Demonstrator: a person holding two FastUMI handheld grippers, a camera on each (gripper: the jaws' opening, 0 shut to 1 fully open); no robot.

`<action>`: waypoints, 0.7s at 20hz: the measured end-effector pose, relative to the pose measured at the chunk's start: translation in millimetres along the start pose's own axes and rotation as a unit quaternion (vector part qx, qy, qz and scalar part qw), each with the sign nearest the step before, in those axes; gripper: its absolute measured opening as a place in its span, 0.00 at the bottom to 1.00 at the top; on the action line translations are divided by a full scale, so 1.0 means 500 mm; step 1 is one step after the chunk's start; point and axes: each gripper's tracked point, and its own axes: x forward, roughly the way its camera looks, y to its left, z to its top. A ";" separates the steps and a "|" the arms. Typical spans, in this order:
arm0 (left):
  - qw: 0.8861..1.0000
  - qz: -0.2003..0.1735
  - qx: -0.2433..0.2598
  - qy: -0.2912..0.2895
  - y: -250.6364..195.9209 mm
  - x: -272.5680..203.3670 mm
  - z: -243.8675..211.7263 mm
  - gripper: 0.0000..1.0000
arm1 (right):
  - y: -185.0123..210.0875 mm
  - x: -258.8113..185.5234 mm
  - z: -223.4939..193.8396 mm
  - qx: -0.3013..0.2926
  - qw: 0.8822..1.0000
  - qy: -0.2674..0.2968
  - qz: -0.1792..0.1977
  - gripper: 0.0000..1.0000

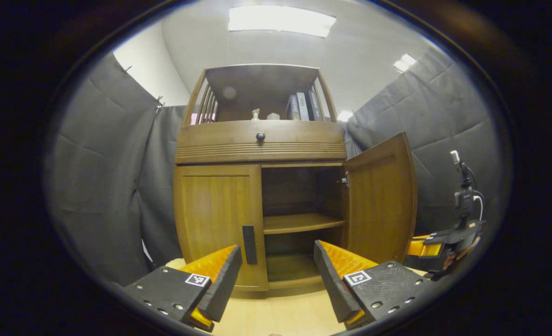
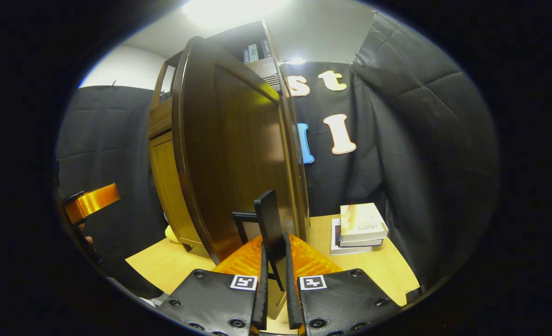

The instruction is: Open the right door of the double-door shoe cabinet with the right hand, and open the left door with the left hand.

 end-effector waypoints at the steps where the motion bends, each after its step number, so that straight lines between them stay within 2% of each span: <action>1: 1.000 0.000 0.000 0.001 0.000 0.002 -0.003 0.90 | -0.010 -0.001 0.001 0.000 1.000 -0.001 -0.006 0.22; 3: 1.000 0.000 0.003 0.002 0.000 0.002 -0.003 0.90 | -0.030 -0.004 0.004 0.003 1.000 -0.004 -0.017 0.10; 4: 1.000 0.001 0.004 0.002 0.001 0.003 -0.003 0.90 | -0.035 -0.005 0.004 0.002 1.000 -0.004 -0.021 0.14; 5: 1.000 0.002 0.006 0.003 0.001 0.004 -0.005 0.90 | -0.040 -0.006 0.006 -0.001 1.000 -0.004 -0.025 0.13; 6: 1.000 0.003 0.007 0.004 0.002 0.005 -0.005 0.90 | -0.043 -0.010 0.010 -0.007 1.000 -0.006 -0.029 0.02; 7: 1.000 0.004 0.007 0.006 0.002 0.004 -0.007 0.90 | -0.045 -0.016 0.017 -0.011 0.999 -0.011 -0.033 0.12; 11: 1.000 0.012 0.013 0.006 0.006 0.007 -0.011 0.90 | -0.073 -0.058 0.050 -0.012 0.997 -0.041 -0.066 0.12; 12: 1.000 0.013 0.016 0.005 0.007 0.008 -0.013 0.90 | -0.068 -0.071 0.058 -0.008 0.997 -0.046 -0.066 0.02; 14: 1.000 0.014 0.021 0.003 0.008 0.009 -0.017 0.90 | -0.067 -0.099 0.071 -0.013 0.995 -0.056 -0.078 0.03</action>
